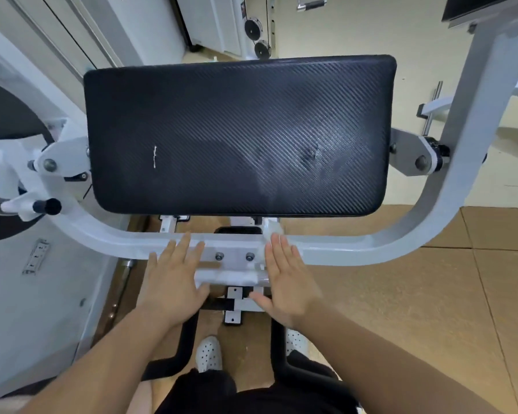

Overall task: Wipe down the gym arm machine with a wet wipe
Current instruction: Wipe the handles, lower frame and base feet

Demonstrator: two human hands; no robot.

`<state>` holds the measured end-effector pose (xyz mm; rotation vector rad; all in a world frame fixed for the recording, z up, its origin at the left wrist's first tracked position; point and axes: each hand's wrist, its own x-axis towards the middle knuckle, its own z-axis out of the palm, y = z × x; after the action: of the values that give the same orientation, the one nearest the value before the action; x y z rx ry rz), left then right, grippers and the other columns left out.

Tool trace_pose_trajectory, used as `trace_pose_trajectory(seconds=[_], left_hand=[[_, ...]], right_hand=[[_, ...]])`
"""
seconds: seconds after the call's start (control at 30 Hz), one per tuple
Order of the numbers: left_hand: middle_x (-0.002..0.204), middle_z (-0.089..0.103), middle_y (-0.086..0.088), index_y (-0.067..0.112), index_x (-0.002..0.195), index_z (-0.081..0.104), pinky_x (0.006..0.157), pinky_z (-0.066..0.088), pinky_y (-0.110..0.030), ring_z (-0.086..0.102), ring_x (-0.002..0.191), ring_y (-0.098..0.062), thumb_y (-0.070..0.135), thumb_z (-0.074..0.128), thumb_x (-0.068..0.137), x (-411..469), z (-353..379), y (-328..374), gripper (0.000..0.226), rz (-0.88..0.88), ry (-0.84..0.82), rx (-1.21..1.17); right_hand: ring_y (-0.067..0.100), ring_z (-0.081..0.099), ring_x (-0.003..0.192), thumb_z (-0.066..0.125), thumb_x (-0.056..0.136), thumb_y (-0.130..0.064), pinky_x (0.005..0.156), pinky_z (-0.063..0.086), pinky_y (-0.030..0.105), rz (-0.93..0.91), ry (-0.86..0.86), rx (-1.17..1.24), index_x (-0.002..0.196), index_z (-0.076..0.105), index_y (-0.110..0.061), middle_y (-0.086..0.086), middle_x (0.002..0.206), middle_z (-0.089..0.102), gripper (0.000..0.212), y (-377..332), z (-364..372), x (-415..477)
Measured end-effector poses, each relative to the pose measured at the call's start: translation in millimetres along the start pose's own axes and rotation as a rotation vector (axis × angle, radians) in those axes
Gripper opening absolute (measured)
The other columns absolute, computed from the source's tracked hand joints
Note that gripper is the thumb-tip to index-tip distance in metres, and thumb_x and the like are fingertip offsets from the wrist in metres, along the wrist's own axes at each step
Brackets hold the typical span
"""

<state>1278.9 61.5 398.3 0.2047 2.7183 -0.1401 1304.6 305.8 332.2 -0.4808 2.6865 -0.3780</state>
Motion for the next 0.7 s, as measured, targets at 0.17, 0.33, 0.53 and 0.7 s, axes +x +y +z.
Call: trace_pose_trajectory(seconds=[0.17,0.33,0.53,0.7], left_hand=[[0.157,0.035,-0.005,0.026,0.156,0.029,0.117,0.033,-0.046,0.036,0.143,-0.026,0.058,0.046,0.091,-22.1,52.8,-39.6,0.075,-0.001,-0.061,-0.033],[0.108,0.054,0.002,0.022,0.115,0.057,0.084,0.05,-0.037,0.056,0.103,-0.021,0.052,0.055,0.09,-33.3,94.8,-62.7,0.039,0.045,-0.039,-0.159],[0.115,0.054,0.004,0.026,0.121,0.052,0.089,0.047,-0.038,0.054,0.109,-0.019,0.06,0.034,0.099,-53.0,154.3,-93.6,0.045,0.093,-0.171,-0.2],[0.11,0.057,0.004,0.026,0.113,0.053,0.086,0.048,-0.039,0.056,0.102,-0.019,0.06,0.023,0.1,-61.8,164.5,-80.5,0.048,0.033,-0.188,-0.308]], right_hand=[[0.033,-0.016,0.156,0.03,0.101,-0.066,0.128,0.002,0.049,-0.04,-0.023,0.019,0.159,-0.007,-0.002,0.018,0.167,-0.016,0.094,-43.7,43.6,-0.6],[0.023,-0.027,0.154,0.017,0.099,-0.073,0.125,-0.016,0.039,0.037,-0.121,0.042,0.161,-0.012,-0.009,0.008,0.165,-0.027,0.094,-83.0,63.2,1.3],[0.014,-0.03,0.151,-0.019,0.073,-0.089,0.123,-0.018,0.031,0.139,-0.164,0.177,0.162,-0.009,-0.014,0.001,0.166,-0.023,0.117,-122.7,76.9,22.4],[0.014,-0.022,0.155,0.002,0.085,-0.086,0.128,-0.011,0.04,0.094,-0.193,0.29,0.164,-0.002,-0.017,0.001,0.17,-0.017,0.106,-137.4,76.8,57.8]])
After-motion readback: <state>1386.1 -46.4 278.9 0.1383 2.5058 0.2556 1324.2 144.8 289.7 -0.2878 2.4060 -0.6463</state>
